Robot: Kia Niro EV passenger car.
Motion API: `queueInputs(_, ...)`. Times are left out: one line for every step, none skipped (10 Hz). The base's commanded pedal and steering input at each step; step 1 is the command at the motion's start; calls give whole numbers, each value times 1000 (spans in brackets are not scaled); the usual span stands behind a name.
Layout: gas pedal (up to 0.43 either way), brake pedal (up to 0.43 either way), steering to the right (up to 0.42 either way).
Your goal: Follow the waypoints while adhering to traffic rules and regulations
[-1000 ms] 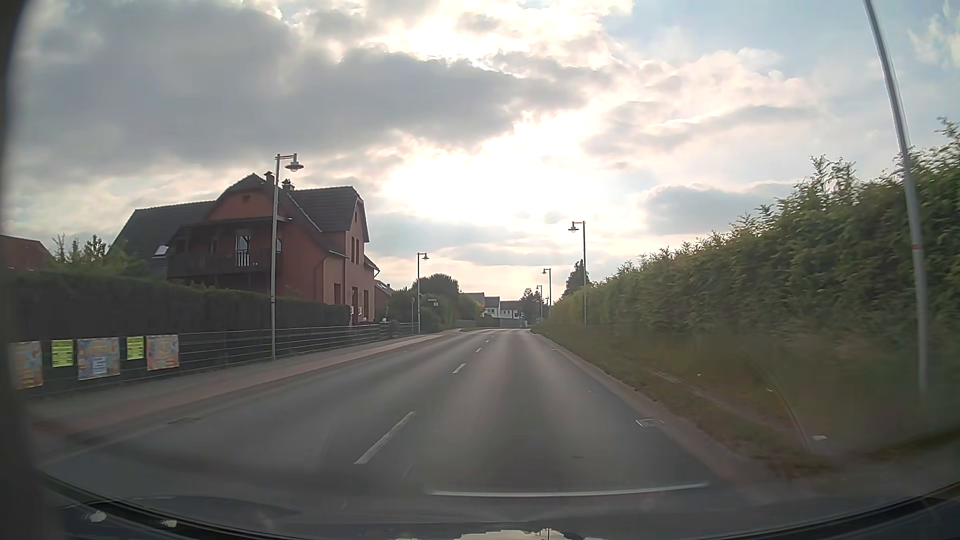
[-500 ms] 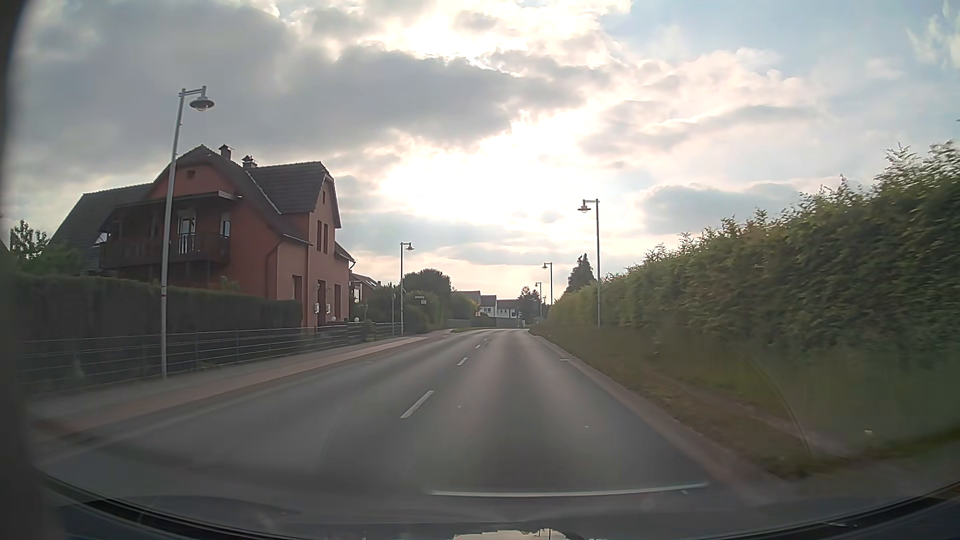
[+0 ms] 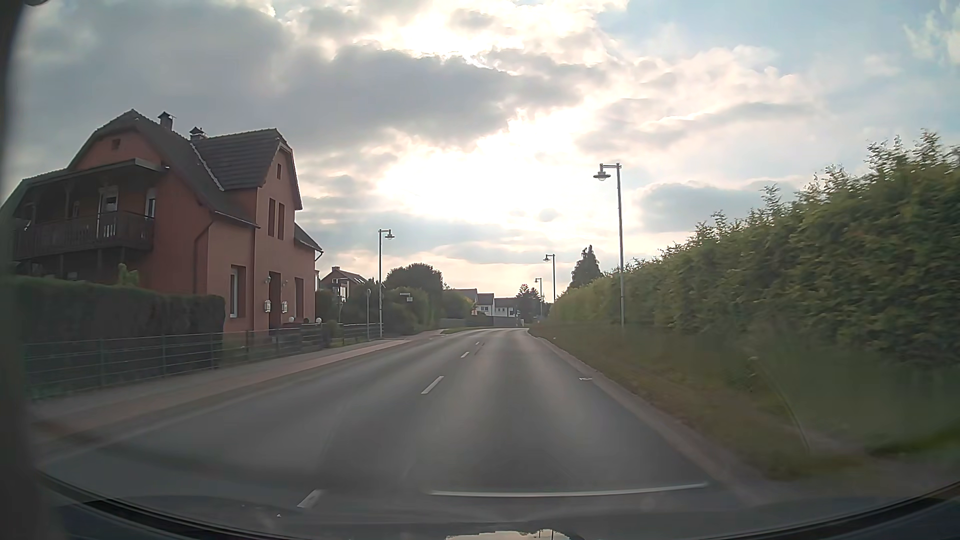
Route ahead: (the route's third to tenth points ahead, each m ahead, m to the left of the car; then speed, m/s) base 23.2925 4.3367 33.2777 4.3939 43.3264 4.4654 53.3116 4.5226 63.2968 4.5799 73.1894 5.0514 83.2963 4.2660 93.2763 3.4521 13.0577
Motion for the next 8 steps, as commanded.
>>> queueInputs(150, 0, -1)
queueInputs(157, 0, -1)
queueInputs(157, 0, -1)
queueInputs(157, 0, -1)
queueInputs(157, 0, -1)
queueInputs(157, 0, -1)
queueInputs(157, 0, -1)
queueInputs(157, 0, -2)
